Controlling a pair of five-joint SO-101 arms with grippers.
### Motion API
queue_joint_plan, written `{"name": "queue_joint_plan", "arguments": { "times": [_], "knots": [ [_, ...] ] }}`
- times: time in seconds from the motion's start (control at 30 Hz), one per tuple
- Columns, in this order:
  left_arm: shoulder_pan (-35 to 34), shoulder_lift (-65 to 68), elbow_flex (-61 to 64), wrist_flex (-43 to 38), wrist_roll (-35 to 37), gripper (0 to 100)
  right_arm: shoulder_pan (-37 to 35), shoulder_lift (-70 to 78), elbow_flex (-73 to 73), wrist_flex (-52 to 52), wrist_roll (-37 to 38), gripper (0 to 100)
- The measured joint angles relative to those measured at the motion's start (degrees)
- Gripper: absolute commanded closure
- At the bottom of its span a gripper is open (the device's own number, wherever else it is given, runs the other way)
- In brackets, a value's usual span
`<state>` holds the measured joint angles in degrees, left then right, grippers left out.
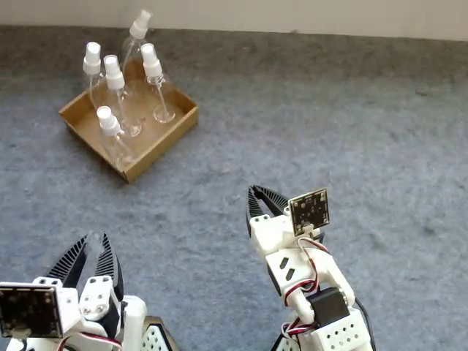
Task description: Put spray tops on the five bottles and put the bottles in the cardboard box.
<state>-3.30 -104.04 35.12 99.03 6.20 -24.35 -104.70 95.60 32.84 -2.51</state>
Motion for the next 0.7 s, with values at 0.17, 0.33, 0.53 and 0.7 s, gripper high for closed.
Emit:
{"name": "queue_joint_plan", "arguments": {
  "times": [0.17,0.33,0.53,0.7],
  "knots": [
    [-0.26,0.00,0.18,0.00,0.00,99,0.00,0.00,0.00,0.00,0.00,97.8],
    [-0.26,0.00,0.62,0.00,0.00,99,0.00,0.00,0.00,0.00,0.00,97.8],
    [-0.26,0.00,8.26,0.00,0.00,99,0.00,0.00,0.00,0.00,0.00,97.8],
    [-0.26,0.00,14.59,-6.07,0.00,99,0.00,0.00,0.00,0.00,0.00,97.8]
  ]
}}
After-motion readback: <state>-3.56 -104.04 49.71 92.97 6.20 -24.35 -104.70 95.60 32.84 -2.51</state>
